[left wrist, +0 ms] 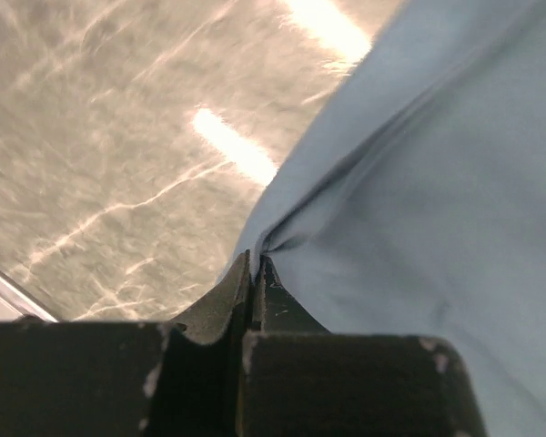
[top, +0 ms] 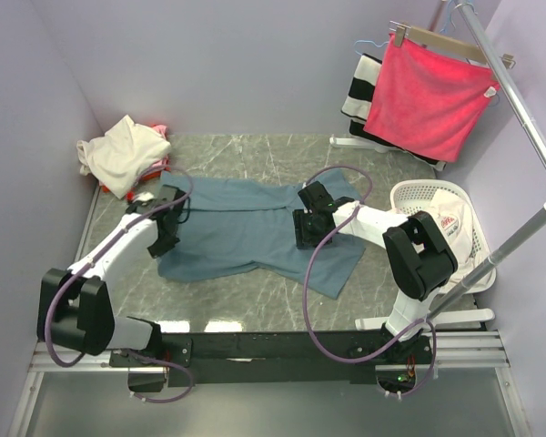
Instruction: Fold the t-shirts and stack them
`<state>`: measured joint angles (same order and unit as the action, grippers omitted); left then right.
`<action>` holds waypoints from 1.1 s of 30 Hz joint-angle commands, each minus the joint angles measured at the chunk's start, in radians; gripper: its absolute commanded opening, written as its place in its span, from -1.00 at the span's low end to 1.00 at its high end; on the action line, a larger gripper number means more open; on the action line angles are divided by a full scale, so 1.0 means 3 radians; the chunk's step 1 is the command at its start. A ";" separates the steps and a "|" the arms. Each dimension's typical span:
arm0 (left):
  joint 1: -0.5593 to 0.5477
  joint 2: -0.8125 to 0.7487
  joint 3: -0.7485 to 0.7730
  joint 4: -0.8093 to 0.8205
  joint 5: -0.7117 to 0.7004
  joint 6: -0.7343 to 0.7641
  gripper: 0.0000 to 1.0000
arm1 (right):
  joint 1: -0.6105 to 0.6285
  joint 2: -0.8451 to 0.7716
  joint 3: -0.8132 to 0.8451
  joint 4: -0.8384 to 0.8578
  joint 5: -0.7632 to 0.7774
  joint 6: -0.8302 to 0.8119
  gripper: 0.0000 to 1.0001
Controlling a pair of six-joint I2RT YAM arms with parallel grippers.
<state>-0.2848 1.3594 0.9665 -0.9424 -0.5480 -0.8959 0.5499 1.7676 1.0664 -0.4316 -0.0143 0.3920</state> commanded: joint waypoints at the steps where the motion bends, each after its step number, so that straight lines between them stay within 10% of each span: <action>1: 0.0493 -0.0317 -0.0433 0.0378 0.0496 0.0061 -0.98 | 0.0023 0.0157 -0.0190 0.0048 -0.0162 -0.0079 0.23; 14: 0.1847 -0.0410 -0.0675 0.1004 0.1013 0.0567 -0.98 | -0.0058 0.0198 -0.0241 0.0099 -0.0233 -0.0090 0.23; 26: 0.2202 -0.0574 -0.0732 0.1030 0.1289 0.0603 -0.92 | -0.0130 0.0208 -0.0144 0.0017 -0.0223 -0.0095 0.22; 29: 0.2202 -0.0507 -0.0670 0.0978 0.1540 0.0675 -0.47 | -0.0130 0.0198 -0.0139 0.0037 -0.0244 -0.0100 0.22; 33: 0.2202 -0.0752 -0.0532 0.1034 0.1510 0.0690 0.69 | -0.0130 0.0177 0.0024 -0.0013 -0.0254 -0.0136 0.22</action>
<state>0.3714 1.2037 0.7517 -0.6590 -0.1257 -0.7128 0.5179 1.7638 1.0565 -0.3916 -0.0818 0.3649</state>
